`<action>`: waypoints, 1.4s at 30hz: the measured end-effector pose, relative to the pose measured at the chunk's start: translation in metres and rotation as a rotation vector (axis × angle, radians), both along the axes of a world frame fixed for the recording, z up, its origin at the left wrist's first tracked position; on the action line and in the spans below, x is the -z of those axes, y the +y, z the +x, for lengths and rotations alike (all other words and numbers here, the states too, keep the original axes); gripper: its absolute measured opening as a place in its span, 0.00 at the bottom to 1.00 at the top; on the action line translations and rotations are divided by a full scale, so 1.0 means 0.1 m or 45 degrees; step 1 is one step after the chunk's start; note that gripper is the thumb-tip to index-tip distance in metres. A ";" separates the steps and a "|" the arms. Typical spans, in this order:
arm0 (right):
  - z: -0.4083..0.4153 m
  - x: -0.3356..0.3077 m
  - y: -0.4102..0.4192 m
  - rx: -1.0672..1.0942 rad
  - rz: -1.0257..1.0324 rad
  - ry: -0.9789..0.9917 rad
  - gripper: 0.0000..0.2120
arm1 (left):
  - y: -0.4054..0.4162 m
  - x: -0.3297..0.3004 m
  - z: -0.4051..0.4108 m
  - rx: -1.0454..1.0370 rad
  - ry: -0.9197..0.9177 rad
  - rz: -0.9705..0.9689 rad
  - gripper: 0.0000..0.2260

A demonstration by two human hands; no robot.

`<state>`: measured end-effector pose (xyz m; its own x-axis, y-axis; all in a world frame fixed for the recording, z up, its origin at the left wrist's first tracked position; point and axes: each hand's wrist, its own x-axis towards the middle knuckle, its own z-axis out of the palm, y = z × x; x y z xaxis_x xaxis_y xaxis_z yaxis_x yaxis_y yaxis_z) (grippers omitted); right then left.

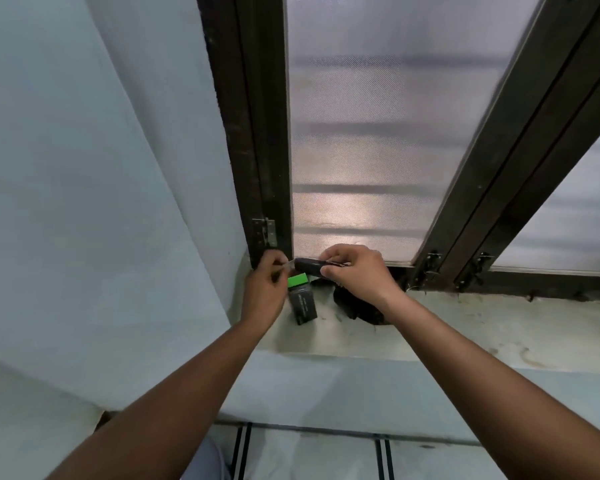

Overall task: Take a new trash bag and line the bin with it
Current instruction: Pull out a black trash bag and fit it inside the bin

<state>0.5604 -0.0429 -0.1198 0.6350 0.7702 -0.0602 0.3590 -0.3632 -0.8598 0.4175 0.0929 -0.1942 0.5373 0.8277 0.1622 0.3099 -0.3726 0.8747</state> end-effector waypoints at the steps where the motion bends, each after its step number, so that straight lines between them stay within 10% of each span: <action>1: 0.00 -0.03 0.03 -0.023 -0.033 -0.025 0.07 | 0.00 0.00 -0.01 0.004 -0.008 0.004 0.09; 15: -0.15 -0.44 0.38 -0.393 -0.630 -0.726 0.12 | -0.05 -0.02 0.01 0.193 0.019 -0.338 0.20; 24: -0.01 -0.21 0.40 -0.118 -0.587 -0.466 0.19 | -0.01 -0.04 -0.04 0.302 -0.058 -0.351 0.24; 37: 0.12 -0.02 0.28 -0.032 -0.212 0.669 0.13 | 0.10 0.11 0.03 0.353 0.019 -0.113 0.08; 42: 0.07 -0.02 0.34 -0.125 -0.251 0.550 0.12 | 0.09 0.10 0.05 0.349 0.014 -0.187 0.09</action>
